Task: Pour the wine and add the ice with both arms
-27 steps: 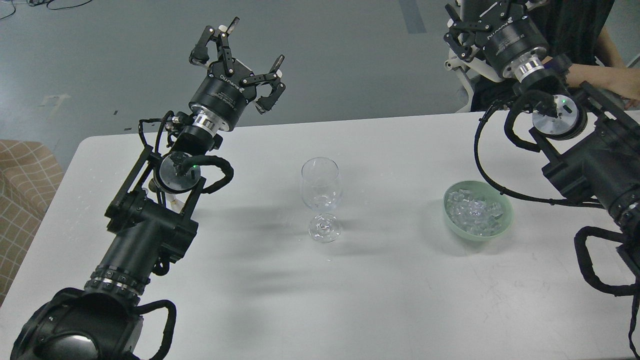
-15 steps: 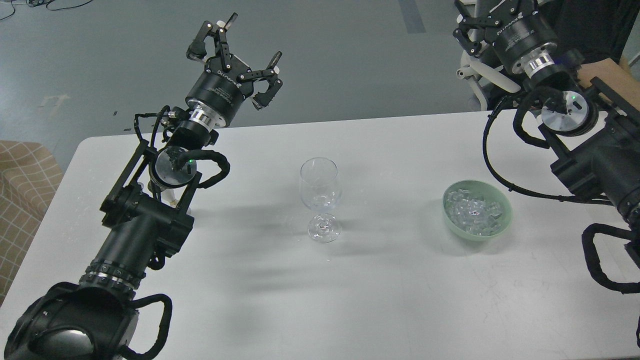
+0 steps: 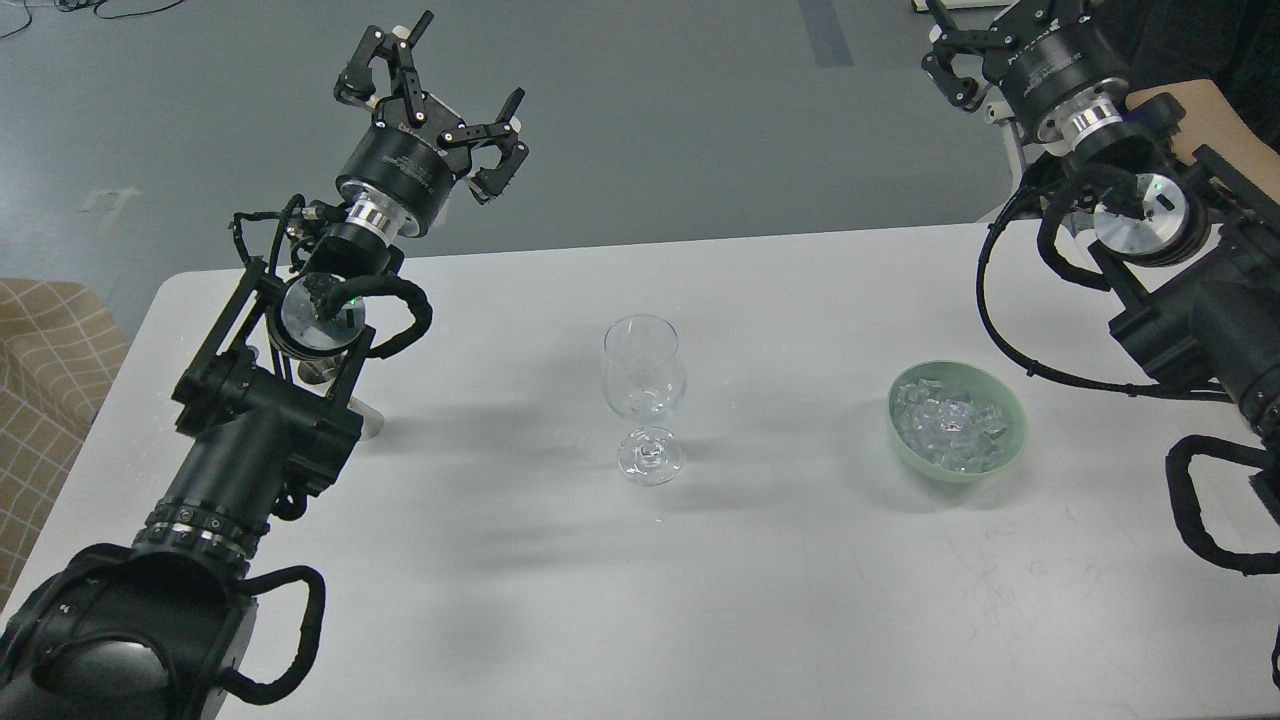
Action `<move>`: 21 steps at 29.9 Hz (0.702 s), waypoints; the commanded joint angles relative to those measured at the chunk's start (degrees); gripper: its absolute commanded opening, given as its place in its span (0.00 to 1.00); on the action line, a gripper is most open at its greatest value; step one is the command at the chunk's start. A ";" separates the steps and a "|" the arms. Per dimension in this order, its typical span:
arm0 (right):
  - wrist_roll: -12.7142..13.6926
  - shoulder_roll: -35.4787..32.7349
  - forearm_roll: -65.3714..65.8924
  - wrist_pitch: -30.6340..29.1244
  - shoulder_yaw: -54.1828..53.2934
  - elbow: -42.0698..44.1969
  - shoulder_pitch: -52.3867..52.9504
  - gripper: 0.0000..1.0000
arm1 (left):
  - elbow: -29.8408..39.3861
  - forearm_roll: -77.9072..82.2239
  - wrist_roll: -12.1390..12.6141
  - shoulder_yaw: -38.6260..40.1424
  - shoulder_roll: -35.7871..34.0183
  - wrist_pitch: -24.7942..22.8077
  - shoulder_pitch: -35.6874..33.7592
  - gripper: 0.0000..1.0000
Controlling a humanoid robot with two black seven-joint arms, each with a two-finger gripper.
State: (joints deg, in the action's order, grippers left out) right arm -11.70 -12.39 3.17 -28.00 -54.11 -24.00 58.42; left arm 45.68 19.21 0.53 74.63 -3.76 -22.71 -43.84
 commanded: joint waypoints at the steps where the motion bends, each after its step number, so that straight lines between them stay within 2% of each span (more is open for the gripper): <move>1: -0.17 0.70 -0.18 0.00 -0.12 -0.26 0.29 1.00 | 0.38 0.04 -0.53 0.07 0.06 0.21 0.07 0.98; 18: -0.26 0.88 0.00 0.00 0.05 -0.17 0.03 1.00 | 0.73 0.04 0.35 0.07 0.15 0.48 0.16 0.98; 21: -0.17 0.79 0.00 0.00 0.14 -0.44 -0.14 1.00 | 1.52 0.04 1.57 0.51 0.06 0.48 0.25 0.98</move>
State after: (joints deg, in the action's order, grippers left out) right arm -11.93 -11.50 3.16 -28.00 -54.01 -24.14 58.43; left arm 46.56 19.25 1.02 74.77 -3.61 -22.23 -43.63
